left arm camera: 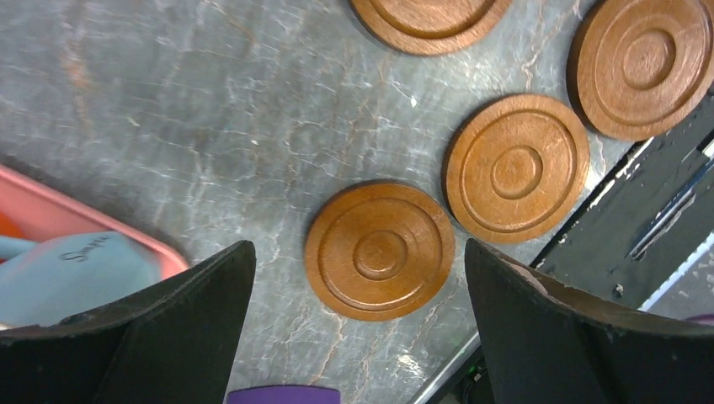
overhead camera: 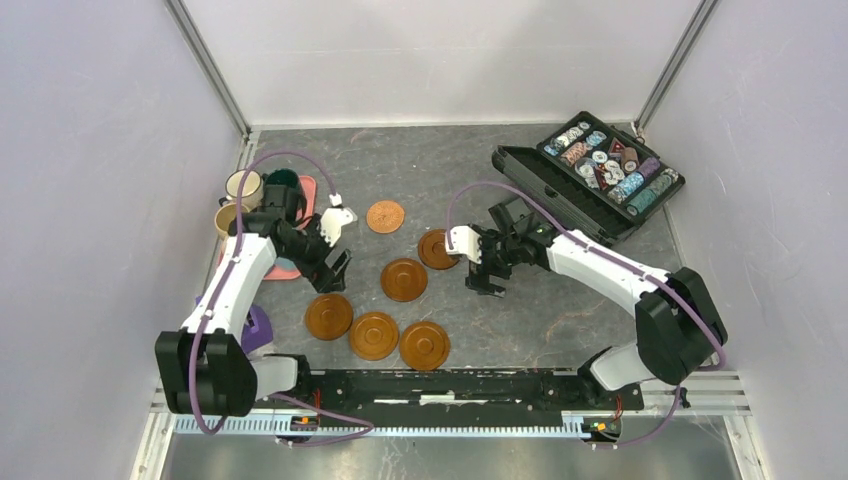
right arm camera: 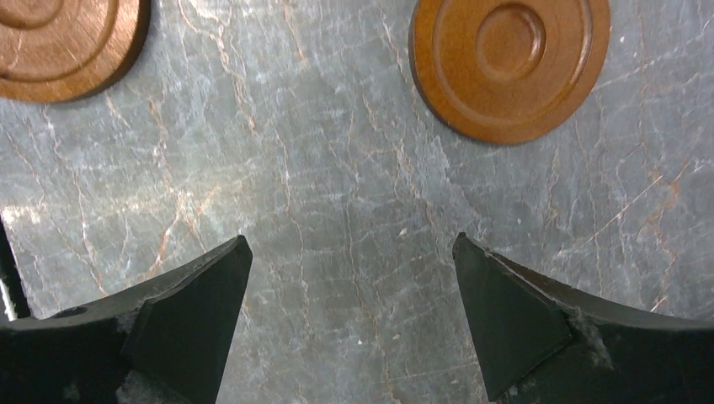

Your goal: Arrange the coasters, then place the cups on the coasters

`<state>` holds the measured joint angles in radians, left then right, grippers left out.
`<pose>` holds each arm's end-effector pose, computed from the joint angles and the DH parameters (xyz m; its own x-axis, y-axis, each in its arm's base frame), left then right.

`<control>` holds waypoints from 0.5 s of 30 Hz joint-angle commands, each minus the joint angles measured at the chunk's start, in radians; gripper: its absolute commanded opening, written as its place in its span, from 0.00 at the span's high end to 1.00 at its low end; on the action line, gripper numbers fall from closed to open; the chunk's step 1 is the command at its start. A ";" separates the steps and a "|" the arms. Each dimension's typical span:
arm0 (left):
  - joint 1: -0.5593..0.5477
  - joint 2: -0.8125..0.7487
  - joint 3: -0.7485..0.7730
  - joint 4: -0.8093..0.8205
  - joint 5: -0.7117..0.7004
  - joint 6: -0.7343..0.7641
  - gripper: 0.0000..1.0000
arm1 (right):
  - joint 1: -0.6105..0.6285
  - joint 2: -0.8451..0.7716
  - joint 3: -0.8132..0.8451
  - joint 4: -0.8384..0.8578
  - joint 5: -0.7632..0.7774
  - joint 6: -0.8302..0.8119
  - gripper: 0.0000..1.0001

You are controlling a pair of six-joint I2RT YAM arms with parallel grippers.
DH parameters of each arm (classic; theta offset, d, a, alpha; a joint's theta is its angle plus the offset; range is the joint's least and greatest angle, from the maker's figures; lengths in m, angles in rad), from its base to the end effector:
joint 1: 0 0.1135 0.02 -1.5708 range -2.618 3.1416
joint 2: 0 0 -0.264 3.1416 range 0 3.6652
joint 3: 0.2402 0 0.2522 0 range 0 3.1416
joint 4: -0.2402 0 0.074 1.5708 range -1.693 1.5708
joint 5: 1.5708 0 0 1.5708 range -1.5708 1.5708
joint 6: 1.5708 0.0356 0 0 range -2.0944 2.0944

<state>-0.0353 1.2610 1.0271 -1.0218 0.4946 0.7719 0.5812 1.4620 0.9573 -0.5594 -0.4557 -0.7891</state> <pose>0.2236 -0.0248 0.2664 -0.5567 0.6340 -0.5369 0.7904 0.6032 -0.1072 0.2306 0.1702 0.2174 -0.0383 -0.7876 -0.6150 -0.9917 0.1054 -0.0733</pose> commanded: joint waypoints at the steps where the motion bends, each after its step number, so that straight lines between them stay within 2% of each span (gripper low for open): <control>1: -0.001 -0.017 -0.067 0.075 0.050 0.078 0.00 | 0.057 -0.033 0.001 0.103 0.065 0.065 0.02; 8: -0.001 -0.018 -0.110 0.220 0.084 -0.072 0.00 | 0.208 -0.045 -0.027 0.161 0.143 0.138 0.02; 15: -0.001 -0.085 -0.165 0.330 -0.054 -0.168 0.01 | 0.313 -0.030 -0.061 0.234 0.128 0.156 0.01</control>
<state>-0.0360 1.2362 0.8993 -0.7959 0.5049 0.7029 0.8642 1.4445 0.9043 -0.4007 -0.3271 -0.6708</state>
